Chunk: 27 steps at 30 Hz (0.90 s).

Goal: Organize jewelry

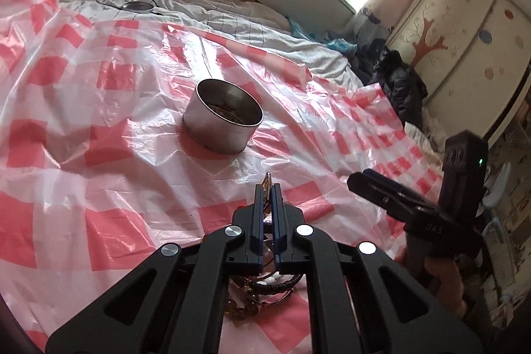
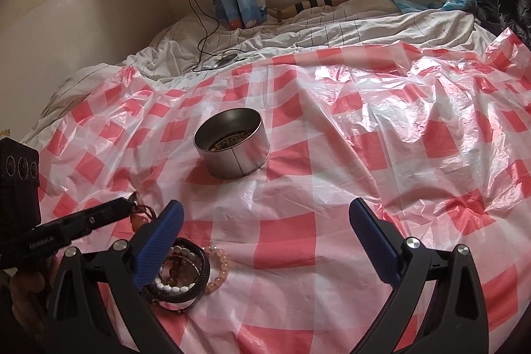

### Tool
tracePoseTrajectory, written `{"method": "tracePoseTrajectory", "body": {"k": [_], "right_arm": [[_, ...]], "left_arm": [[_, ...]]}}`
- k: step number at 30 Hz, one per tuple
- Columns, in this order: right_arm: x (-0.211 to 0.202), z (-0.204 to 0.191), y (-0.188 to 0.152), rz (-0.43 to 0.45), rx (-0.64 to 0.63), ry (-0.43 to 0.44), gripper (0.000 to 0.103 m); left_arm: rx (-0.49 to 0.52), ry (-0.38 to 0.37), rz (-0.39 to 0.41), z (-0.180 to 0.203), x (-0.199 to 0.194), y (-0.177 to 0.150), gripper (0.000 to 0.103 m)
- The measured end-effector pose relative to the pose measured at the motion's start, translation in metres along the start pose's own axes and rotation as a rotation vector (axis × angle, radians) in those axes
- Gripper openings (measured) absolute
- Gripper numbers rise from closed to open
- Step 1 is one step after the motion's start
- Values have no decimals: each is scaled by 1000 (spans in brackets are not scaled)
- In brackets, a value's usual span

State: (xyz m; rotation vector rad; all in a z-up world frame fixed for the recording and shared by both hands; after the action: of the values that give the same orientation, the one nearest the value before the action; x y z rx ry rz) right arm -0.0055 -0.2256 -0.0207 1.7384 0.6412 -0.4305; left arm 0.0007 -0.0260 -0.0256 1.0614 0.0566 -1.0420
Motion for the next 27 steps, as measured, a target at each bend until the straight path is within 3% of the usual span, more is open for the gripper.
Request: {"method": "tracePoseTrajectory", "body": {"k": [4,9,17,27], "right_arm": [[4,-12,-5,-26,-29,42,96],[6,-55,-12,-45,-105,240,96],[28,-101,-36,-124,-263,283,95],[29,-114,-40,-121,-364,291,95]], "left_arm": [[-49,-21,17,-8,-5,5,4],[-41,-28,13,-5,-5,6,4],[-44,-54,19,-2,-9,6,4],[-102,-27,253,-22,-62,41,4]]}}
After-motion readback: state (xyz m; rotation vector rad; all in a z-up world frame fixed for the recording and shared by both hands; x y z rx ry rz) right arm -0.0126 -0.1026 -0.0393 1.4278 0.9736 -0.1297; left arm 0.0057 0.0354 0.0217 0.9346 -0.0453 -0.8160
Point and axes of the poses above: each gripper's, at about its wrist camera, not at the fingertips, and x roughly the way its jaws point, z to its right, y to its top, the point moved 7 cm from there along x, roughly the way its jaws point, and after that the axes turned 5 degrees about z, right-handed, at the moved point
